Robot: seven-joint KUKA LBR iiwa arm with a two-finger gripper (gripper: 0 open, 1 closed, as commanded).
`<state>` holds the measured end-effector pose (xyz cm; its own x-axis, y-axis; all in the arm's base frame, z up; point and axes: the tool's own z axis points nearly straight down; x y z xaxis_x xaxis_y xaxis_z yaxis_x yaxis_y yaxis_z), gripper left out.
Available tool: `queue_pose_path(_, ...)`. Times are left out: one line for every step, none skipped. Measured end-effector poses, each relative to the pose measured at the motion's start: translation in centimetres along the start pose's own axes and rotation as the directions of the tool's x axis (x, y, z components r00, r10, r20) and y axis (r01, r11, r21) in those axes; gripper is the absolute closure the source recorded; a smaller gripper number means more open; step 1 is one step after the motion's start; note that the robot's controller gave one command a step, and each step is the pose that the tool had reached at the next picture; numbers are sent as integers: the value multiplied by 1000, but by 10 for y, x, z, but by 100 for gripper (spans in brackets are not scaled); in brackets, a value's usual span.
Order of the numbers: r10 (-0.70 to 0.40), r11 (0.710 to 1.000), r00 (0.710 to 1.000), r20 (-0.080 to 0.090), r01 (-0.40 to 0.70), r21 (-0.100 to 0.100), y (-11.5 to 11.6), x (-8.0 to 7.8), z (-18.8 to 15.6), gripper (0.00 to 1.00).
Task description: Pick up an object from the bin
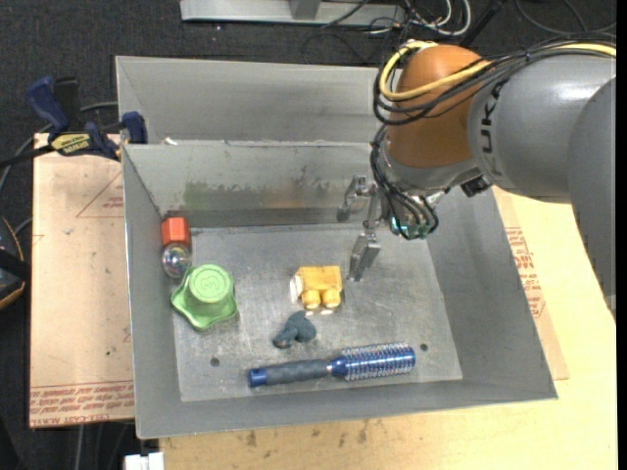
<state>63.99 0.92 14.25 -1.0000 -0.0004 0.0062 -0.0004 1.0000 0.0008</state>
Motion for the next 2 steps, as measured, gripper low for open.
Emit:
queue_pose_path(-246, 969, 969, 19, 246, 4, 20, 53, 68, 0)
queue_pose_path(-224, 975, 975, 7, 224, 2, 22, 40, 69, 0)
